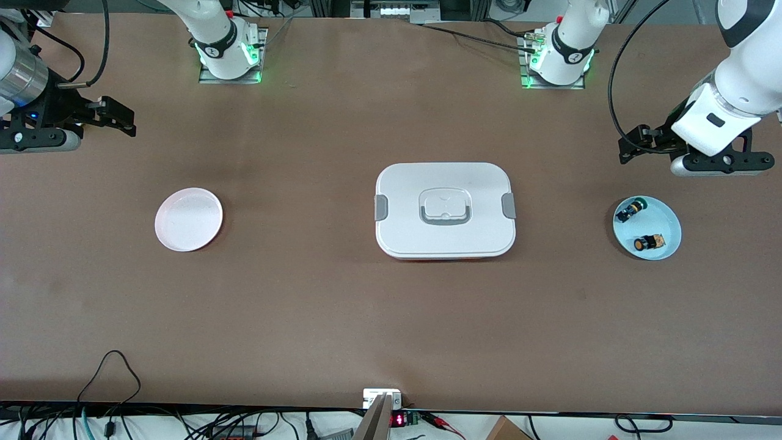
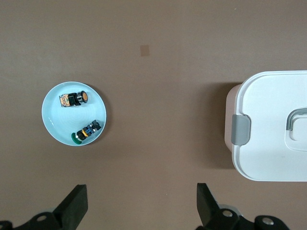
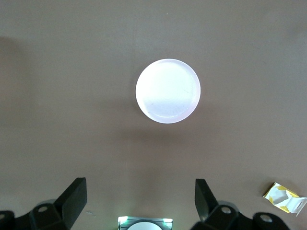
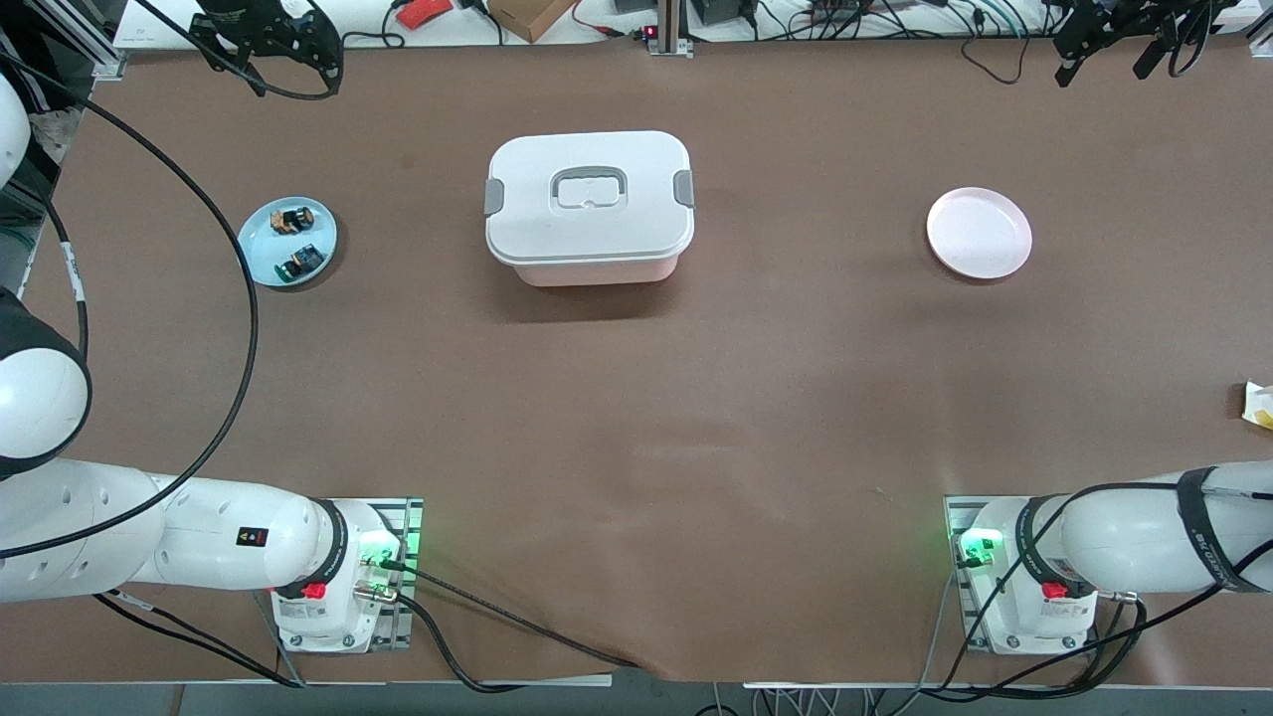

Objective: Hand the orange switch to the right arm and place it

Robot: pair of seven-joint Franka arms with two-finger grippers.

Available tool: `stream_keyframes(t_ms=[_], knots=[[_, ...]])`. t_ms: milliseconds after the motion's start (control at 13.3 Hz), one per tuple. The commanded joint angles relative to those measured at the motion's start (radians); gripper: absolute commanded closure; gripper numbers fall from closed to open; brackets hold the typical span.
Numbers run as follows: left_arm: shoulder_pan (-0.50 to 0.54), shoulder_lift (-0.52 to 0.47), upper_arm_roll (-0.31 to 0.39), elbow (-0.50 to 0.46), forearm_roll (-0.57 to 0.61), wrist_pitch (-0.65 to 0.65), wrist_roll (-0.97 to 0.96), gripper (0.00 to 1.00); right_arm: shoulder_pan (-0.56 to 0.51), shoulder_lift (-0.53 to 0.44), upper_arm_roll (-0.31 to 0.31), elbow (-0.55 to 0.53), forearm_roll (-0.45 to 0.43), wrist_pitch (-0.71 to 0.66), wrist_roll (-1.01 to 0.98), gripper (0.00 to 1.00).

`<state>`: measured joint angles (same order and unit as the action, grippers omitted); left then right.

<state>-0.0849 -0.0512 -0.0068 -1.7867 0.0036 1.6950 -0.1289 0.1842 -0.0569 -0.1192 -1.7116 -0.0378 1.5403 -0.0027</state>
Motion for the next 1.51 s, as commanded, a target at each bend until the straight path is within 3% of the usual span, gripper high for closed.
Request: stream_keyframes(t_ms=[0,1432], knots=[[-0.012,0.004,0.007,0.009,0.01,-0.012,-0.009,0.0,0.001,0.002,-0.004,0.013,0.009,-0.013,0.004,0.0],[-0.015,0.004,0.007,0.01,0.009,-0.015,-0.011,0.0,0.0,0.089,-0.007,0.058,0.01,-0.011,0.0,0.0]])
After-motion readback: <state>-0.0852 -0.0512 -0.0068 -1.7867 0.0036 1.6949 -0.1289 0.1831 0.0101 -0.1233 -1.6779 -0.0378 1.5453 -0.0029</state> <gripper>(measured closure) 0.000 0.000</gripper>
